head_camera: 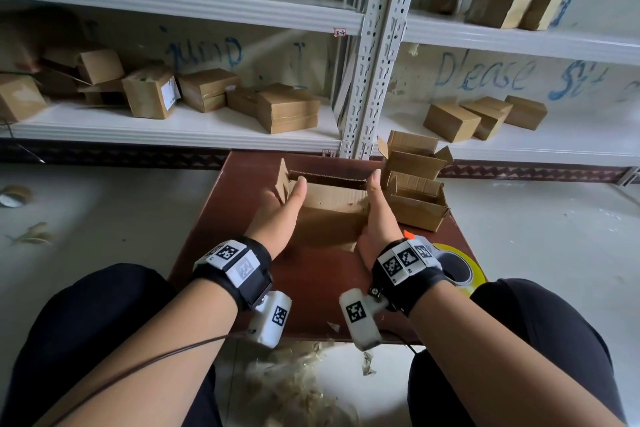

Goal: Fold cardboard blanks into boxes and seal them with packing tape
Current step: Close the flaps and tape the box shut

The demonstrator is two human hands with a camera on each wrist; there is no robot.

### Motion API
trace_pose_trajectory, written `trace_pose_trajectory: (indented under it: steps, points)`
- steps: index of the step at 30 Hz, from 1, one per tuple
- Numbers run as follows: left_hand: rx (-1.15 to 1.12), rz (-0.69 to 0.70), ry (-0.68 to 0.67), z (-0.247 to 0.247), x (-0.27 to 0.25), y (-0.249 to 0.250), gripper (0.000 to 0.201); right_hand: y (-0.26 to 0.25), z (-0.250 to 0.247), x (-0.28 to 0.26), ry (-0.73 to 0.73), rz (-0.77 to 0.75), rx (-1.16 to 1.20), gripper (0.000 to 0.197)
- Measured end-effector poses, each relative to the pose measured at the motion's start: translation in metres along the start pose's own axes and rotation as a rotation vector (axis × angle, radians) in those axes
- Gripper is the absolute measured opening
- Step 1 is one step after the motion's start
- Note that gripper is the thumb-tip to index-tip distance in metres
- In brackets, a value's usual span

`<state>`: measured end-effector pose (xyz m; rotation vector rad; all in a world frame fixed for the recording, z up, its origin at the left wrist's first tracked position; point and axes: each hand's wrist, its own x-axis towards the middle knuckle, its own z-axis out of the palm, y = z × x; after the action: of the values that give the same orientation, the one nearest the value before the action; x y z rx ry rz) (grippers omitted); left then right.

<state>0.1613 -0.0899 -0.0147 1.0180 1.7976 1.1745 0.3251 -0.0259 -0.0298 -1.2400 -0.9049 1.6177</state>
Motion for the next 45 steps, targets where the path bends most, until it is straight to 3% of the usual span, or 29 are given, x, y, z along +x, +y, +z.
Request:
trace_pose_trajectory:
  steps: [2,3,6,8,10,12,15,18,19,21,24,28,31,35,37,40,45]
  points:
    - [-0.005,-0.038,0.008,0.004,0.0,-0.001,0.092,0.004,-0.001,0.001,0.018,-0.013,-0.051,0.088]
    - [0.001,-0.083,0.002,0.006,0.001,-0.002,0.099,0.008,-0.004,0.004,0.032,0.004,-0.086,0.094]
    - [0.032,-0.229,-0.021,0.01,0.002,-0.014,0.111,0.03,-0.017,0.024,0.097,0.068,-0.16,0.147]
    - [0.027,-0.271,-0.017,0.012,0.004,-0.02,0.117,0.041,-0.022,0.027,0.097,0.105,-0.193,0.158]
    - [-0.028,-0.288,0.013,0.01,0.005,-0.019,0.121,0.036,-0.02,0.02,0.139,0.097,-0.199,0.156]
    - [-0.102,-0.248,0.069,0.003,0.009,-0.012,0.123,0.024,-0.02,0.018,0.173,0.039,-0.191,0.145]
    - [-0.244,-0.143,0.177,-0.016,0.022,-0.004,0.143,-0.008,-0.018,0.005,0.159,-0.025,-0.069,0.122]
    - [-0.354,-0.082,0.226,-0.033,0.027,0.007,0.114,-0.043,-0.012,-0.024,0.123,-0.1,-0.008,0.056]
    - [-0.379,-0.072,0.225,-0.037,0.027,0.01,0.104,-0.05,-0.015,-0.026,0.118,-0.131,-0.014,0.042]
    - [-0.404,-0.082,0.216,-0.044,0.033,0.013,0.102,-0.064,-0.018,-0.03,0.133,-0.165,-0.008,0.035]
    - [-0.435,-0.105,0.206,-0.052,0.033,0.016,0.102,-0.074,-0.028,-0.024,0.158,-0.199,0.024,0.045]
    - [-0.445,-0.125,0.199,-0.046,0.033,0.009,0.098,-0.064,-0.036,-0.012,0.179,-0.195,0.026,0.038]
    - [-0.425,-0.164,0.187,-0.03,0.033,-0.003,0.093,-0.042,-0.034,-0.003,0.162,-0.093,-0.077,0.05]
    - [-0.303,-0.326,0.122,-0.006,0.027,-0.021,0.11,-0.013,-0.022,0.002,0.113,0.068,-0.058,0.055]
    - [-0.279,-0.378,0.069,0.004,0.024,-0.025,0.106,-0.002,-0.015,0.003,0.076,0.117,-0.078,0.073]
    - [-0.271,-0.335,0.034,0.014,0.021,-0.021,0.091,0.004,-0.011,0.007,0.073,0.103,-0.132,0.108]
    - [-0.326,-0.241,0.037,0.02,0.03,-0.008,0.083,-0.011,-0.013,0.014,0.108,0.063,-0.111,0.108]
